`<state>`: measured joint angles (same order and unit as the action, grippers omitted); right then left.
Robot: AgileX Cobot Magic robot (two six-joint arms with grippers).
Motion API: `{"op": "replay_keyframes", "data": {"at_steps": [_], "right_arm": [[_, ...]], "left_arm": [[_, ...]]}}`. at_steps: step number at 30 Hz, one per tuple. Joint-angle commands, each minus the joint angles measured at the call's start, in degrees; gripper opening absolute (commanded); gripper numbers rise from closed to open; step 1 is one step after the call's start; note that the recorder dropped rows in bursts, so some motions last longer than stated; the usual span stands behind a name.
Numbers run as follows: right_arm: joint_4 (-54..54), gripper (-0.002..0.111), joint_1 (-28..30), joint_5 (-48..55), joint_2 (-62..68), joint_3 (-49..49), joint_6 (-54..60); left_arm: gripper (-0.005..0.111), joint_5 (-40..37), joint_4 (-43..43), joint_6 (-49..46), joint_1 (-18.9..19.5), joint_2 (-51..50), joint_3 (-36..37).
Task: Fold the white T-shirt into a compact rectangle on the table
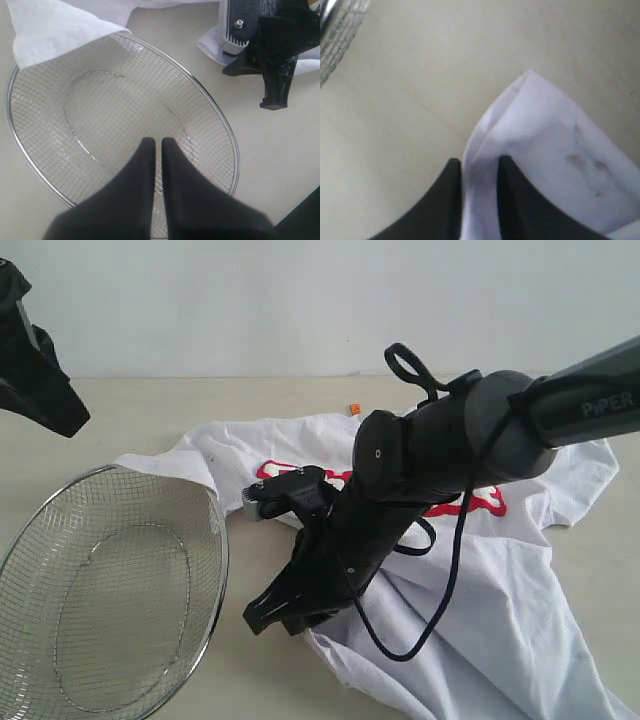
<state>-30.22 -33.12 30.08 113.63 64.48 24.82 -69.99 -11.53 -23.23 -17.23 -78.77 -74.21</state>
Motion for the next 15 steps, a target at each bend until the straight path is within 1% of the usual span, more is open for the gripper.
{"op": "replay_keyframes", "data": {"at_steps": [1, 10, 12, 15], "right_arm": [[0.2, 0.0, 0.0, 1.3, 0.1, 0.2, -0.4], [-0.8, 0.0, 0.0, 11.1, 0.1, 0.2, 1.7], [-2.4, 0.0, 0.0, 12.8, 0.1, 0.2, 2.1], [-7.1, 0.0, 0.0, 15.4, 0.1, 0.2, 6.1]], "left_arm": [[0.005, 0.0, -0.6, 0.6, 0.2, 0.4, 0.3], [0.005, 0.0, -0.6, 0.6, 0.2, 0.4, 0.3], [0.005, 0.0, -0.6, 0.6, 0.2, 0.4, 0.3], [0.005, 0.0, -0.6, 0.6, 0.2, 0.4, 0.3]]}}
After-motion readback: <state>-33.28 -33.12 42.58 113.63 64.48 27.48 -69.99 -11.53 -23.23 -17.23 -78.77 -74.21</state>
